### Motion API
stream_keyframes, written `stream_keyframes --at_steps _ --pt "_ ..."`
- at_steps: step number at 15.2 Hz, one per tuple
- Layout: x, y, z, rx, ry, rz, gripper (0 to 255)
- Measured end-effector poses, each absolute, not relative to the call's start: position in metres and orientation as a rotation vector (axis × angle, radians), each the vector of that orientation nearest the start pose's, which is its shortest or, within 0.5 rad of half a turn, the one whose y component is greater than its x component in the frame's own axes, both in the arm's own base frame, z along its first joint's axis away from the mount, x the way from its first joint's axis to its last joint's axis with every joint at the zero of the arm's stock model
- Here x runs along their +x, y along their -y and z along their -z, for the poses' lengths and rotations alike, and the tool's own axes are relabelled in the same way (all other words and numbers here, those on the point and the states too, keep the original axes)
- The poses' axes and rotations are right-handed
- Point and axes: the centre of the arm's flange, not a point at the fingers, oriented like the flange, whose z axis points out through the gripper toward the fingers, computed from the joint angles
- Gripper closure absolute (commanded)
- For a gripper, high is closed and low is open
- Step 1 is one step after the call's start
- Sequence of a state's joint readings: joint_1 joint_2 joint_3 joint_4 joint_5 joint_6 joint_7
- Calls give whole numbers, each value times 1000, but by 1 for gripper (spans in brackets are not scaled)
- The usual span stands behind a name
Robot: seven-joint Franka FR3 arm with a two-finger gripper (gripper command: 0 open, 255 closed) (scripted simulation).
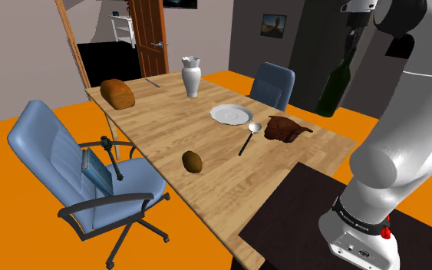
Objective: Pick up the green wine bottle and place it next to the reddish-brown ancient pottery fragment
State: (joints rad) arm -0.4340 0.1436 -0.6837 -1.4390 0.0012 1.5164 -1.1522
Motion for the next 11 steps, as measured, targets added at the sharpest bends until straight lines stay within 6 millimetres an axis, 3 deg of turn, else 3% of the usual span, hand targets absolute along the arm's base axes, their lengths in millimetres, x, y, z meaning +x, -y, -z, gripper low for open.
stream_keyframes --at_steps 6,11 --pt "270 583 -593 -3145 59 -151 255" --pt "268 594 -567 -3144 62 -150 255"
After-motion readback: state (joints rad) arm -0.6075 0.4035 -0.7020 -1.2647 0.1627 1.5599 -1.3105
